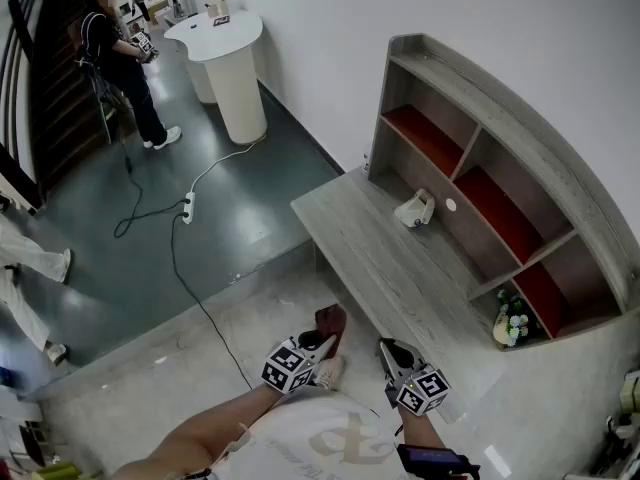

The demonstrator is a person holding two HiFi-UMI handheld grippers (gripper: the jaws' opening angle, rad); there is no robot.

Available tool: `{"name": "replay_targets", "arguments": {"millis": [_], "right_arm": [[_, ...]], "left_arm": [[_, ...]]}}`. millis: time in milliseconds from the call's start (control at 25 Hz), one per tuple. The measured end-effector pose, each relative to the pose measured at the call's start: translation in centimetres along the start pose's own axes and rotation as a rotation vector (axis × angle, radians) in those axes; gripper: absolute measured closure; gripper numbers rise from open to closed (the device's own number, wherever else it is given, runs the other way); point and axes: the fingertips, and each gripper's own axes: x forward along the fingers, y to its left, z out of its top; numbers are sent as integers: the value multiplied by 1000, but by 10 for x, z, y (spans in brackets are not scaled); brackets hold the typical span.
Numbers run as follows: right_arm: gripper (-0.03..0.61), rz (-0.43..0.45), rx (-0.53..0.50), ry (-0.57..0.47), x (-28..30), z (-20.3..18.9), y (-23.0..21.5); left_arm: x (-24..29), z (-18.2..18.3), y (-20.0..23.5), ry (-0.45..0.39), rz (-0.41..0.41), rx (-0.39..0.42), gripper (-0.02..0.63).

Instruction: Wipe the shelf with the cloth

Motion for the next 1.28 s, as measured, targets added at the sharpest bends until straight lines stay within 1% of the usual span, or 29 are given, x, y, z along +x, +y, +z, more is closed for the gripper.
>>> {"name": "replay_targets", "arguments": {"millis": [160,280,600,760,920,1120,1280], "right_arm": [[575,4,5,-1,-22,-6,18],[575,-2,6,-11,-35,-9,23],[574,-7,42,-40,-52,-23,36],[574,1,44,-41,-55,-27,39],[574,6,38,-44,-55,-23,40],[574,1,29,-55,-45,-19,30],[574,-20,37,-53,-41,-17,19]], "left_arm": [[-18,-8,-23,3,9,8,548],[-25,-11,-37,4,8,16,548],[-42,-23,-52,17,28,35,548],[-49,-24,-49,12,59,33,548],[-54,-17,-46,-5,79,35,548],[-46,-18,-32,-14,91,28,548],[-37,-14,-17,-18,95,13,548]]}}
